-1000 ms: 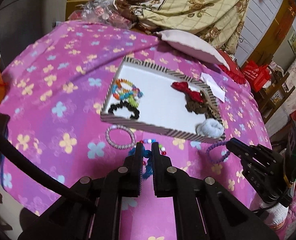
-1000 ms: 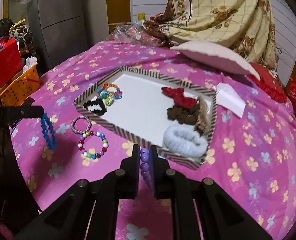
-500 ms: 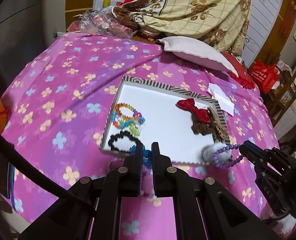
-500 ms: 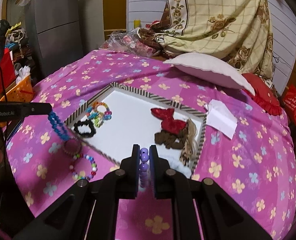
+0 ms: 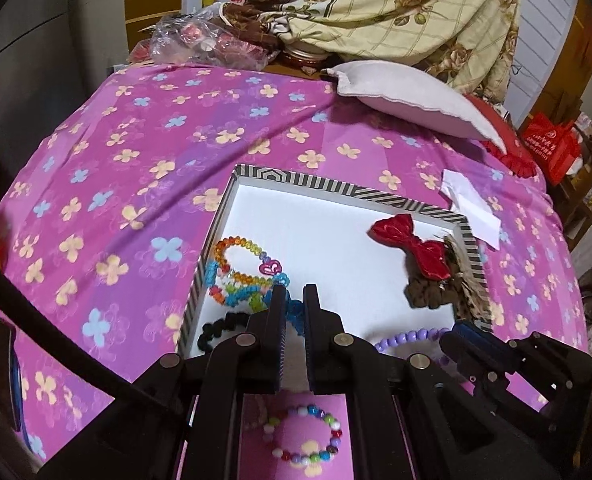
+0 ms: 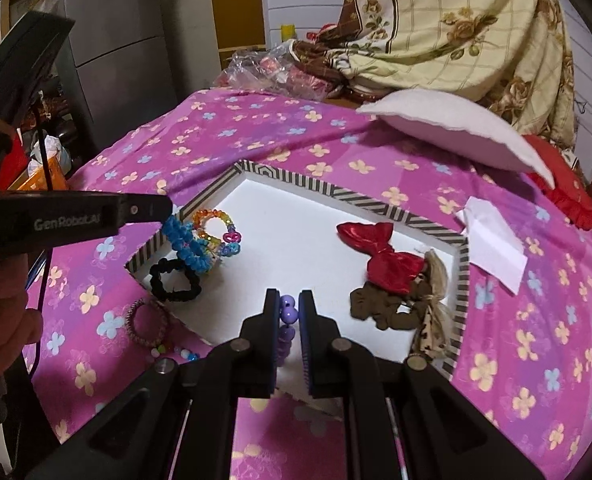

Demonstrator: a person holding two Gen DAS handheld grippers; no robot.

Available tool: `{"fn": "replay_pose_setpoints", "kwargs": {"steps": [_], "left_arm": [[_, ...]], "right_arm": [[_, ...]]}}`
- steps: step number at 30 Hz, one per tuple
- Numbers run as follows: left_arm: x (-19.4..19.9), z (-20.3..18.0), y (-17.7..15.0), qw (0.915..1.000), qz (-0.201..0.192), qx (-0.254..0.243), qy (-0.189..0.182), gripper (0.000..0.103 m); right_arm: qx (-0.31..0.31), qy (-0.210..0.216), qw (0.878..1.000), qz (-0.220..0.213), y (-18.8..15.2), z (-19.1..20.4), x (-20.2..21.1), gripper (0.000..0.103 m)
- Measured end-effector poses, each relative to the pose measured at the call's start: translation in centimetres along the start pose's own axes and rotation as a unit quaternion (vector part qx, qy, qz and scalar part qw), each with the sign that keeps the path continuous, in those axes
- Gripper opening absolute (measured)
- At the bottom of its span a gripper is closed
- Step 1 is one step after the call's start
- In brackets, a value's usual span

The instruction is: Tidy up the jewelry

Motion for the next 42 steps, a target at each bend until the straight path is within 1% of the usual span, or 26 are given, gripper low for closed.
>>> {"fn": "replay_pose_setpoints", "kwargs": {"steps": [2,6,10,14,18,23,26,29,30,31,32,34,38,42], "left_arm": [[-0.9,-0.1,0.2,1.0,0.005,-0.003,0.004,0.026],[-2.8,-0.1,1.1,0.9999,0.012,-0.006,0.008,0.026],[-4.9,0.2,2.3,0.9997,0.016,-0.006,0.017,0.026],[-7.2,1.1,3.5,0.9994,0.025,0.005,0.022,0.026],[-9.1,1.9,4.4,0.999,0.028,0.017,0.03,0.026],[-10.9,2.7,4.8,0.9985,0.033,0.021,0.038,0.027],[-11.6,3.1,4.7,0.9981,0.035,0.02,0.047,0.027],[-12.1,3.6,4.2,0.9978,0.039,0.039,0.037,0.027],[-12.1,3.7,4.1,0.9977,0.041,0.039,0.037,0.027],[-12.1,3.8,4.0,0.9976,0.043,0.037,0.038,0.034],[-12.1,3.8,3.8,0.9976,0.045,0.036,0.037,0.039],[-11.7,3.5,3.5,0.9979,0.046,0.035,0.028,0.041],[-10.2,3.2,2.8,0.9985,0.039,0.028,0.026,0.043],[-7.3,3.0,2.0,0.9991,0.016,0.022,0.034,0.043]], "right_arm": [[-0.008,-0.008,1.0,0.012,-0.2,-1.2,-1.2,0.009],[-0.029,-0.038,0.999,0.027,-0.8,-4.3,-3.1,0.009],[-0.043,-0.048,0.997,0.033,-1.2,-6.4,-4.1,0.009],[-0.041,-0.057,0.997,0.035,-1.5,-7.3,-4.8,0.009],[-0.041,-0.056,0.997,0.039,-1.8,-7.4,-5.5,0.009],[-0.043,-0.051,0.997,0.039,-1.9,-7.4,-6.1,0.01],[-0.052,-0.044,0.997,0.038,-1.9,-7.4,-6.1,0.02],[-0.054,-0.038,0.997,0.03,-1.7,-7.1,-5.6,0.03],[-0.055,-0.036,0.997,0.028,-1.7,-7.0,-5.4,0.035],[-0.057,-0.034,0.997,0.026,-1.6,-6.9,-5.1,0.038],[-0.057,-0.031,0.998,0.024,-1.6,-6.7,-4.9,0.038],[-0.058,-0.03,0.998,0.02,-1.6,-6.5,-4.5,0.039],[-0.062,-0.029,0.998,0.012,-1.7,-6.1,-3.4,0.042],[-0.069,-0.026,0.997,0.003,-1.9,-5.6,-2.2,0.045]]}}
Point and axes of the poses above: each gripper's, at about its wrist camera, not at the fingertips, and x roughly against the way its jaws point, z to its left, y to its top, the point moved 10 cm from there along -x, roughly the way its jaws point, and after that the axes turned 10 degrees about -x, right-handed, at the moved point
